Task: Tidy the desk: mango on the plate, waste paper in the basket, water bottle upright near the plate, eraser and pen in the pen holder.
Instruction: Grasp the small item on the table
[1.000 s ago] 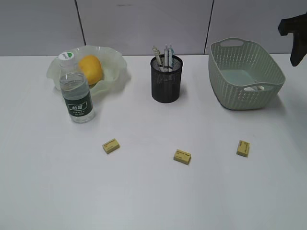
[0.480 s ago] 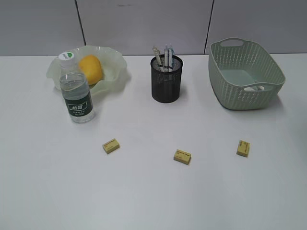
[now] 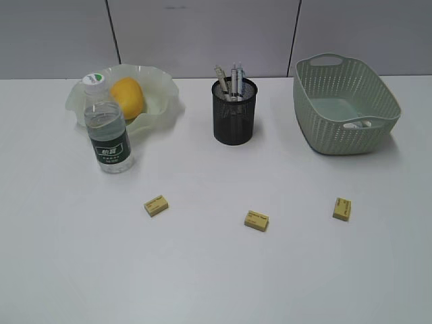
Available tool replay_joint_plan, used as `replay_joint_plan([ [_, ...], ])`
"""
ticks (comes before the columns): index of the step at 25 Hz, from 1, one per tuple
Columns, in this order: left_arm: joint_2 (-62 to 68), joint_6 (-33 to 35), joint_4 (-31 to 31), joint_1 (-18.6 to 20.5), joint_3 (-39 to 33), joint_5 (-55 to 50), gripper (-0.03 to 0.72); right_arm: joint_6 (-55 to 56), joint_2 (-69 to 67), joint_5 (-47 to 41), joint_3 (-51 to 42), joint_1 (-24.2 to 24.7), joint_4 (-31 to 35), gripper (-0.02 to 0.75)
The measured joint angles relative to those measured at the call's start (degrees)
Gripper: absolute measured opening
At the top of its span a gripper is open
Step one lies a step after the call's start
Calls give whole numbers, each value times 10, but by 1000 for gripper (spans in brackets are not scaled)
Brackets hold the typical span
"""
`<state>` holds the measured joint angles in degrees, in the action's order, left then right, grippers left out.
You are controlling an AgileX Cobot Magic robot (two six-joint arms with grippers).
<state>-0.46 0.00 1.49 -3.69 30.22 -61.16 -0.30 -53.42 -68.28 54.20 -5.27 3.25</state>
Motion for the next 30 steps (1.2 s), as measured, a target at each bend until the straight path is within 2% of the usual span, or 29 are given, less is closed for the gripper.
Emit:
replay_joint_plan([
  [10, 0, 0, 0, 0, 0, 0, 235, -2, 248, -3, -133, 0, -1, 259],
  [17, 0, 0, 0, 0, 0, 0, 235, -2, 412, -3, -189, 0, -9, 259],
  [25, 0, 0, 0, 0, 0, 0, 235, -2, 531, 2, -204, 0, -26, 259],
  [30, 0, 0, 1, 0, 0, 0, 235, -4, 539, 16, -226, 0, -26, 258],
])
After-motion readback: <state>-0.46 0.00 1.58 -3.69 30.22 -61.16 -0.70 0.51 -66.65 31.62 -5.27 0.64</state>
